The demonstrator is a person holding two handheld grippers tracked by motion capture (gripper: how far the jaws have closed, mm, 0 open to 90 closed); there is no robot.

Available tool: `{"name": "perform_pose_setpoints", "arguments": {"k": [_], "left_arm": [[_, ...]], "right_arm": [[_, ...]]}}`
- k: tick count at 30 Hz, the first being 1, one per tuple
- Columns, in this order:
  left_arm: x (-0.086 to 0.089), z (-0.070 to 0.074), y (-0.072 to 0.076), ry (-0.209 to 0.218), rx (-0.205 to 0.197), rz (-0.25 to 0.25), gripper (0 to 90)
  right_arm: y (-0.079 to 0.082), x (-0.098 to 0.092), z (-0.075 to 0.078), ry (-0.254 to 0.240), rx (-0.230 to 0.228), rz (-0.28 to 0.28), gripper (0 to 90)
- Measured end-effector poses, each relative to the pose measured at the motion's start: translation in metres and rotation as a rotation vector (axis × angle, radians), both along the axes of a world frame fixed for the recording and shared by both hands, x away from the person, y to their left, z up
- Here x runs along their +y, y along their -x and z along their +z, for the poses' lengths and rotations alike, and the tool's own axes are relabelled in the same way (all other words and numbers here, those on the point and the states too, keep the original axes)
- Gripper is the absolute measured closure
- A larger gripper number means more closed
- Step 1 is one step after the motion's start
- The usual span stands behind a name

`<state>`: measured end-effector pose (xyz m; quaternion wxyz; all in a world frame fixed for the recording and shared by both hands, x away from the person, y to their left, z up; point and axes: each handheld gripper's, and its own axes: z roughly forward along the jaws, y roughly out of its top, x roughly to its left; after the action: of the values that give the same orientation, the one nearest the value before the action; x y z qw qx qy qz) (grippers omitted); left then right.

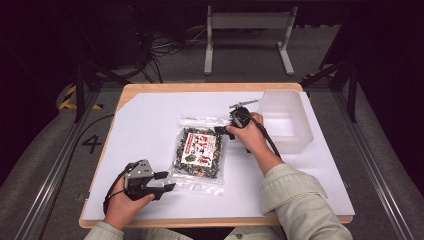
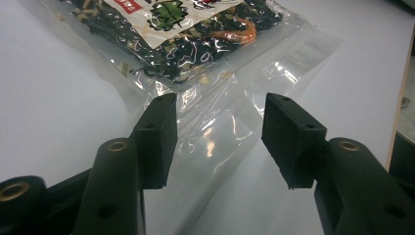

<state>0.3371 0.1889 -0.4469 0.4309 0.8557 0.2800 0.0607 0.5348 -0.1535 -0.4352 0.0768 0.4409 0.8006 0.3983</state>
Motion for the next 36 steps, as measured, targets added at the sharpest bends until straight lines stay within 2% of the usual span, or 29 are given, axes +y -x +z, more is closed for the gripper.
{"name": "perform_pose_setpoints", "arguments": {"k": [4,5,10,14,17,18,21,24,30,34,36], "left_arm": [[-0.002,-0.003,-0.001,-0.004,0.021,-0.005,50.5],[-0.002,-0.003,-0.002,-0.012,0.016,-0.005,50.4],[-0.002,-0.006,-0.003,-0.011,0.044,-0.012,51.0],[-0.004,-0.009,-0.003,-0.014,0.055,-0.022,55.2],[-0.006,-0.01,-0.003,-0.019,0.054,-0.031,57.1],[-0.007,-0.01,-0.003,-0.033,0.047,-0.029,58.2],[-0.006,-0.01,-0.004,-0.03,0.05,-0.029,60.5],[-0.006,-0.011,-0.004,-0.021,0.046,-0.023,61.6],[-0.007,-0.011,-0.003,-0.031,0.034,-0.02,63.2],[-0.007,-0.011,-0.003,-0.038,0.027,-0.019,63.7],[-0.007,-0.011,-0.003,-0.04,0.027,-0.021,63.7]], "right_arm": [[0.002,0.0,0.003,-0.01,0.009,0.003,26.3],[0.002,-0.001,0.004,-0.012,0.007,0.007,27.6],[0.004,-0.001,0.01,-0.003,-0.027,0.043,37.4],[0.005,-0.003,0.015,-0.01,-0.028,0.055,45.0],[0.006,-0.005,0.016,-0.026,-0.021,0.058,51.3],[0.006,-0.006,0.016,-0.028,-0.02,0.061,52.7],[0.007,-0.006,0.016,-0.012,-0.021,0.068,57.0],[0.007,-0.005,0.016,0.002,-0.024,0.072,58.2],[0.005,-0.004,0.013,0.029,-0.027,0.081,59.9],[-0.001,-0.01,0.008,-0.031,0.013,0.062,61.0],[-0.003,-0.011,0.006,-0.045,0.026,0.059,61.5]]}}
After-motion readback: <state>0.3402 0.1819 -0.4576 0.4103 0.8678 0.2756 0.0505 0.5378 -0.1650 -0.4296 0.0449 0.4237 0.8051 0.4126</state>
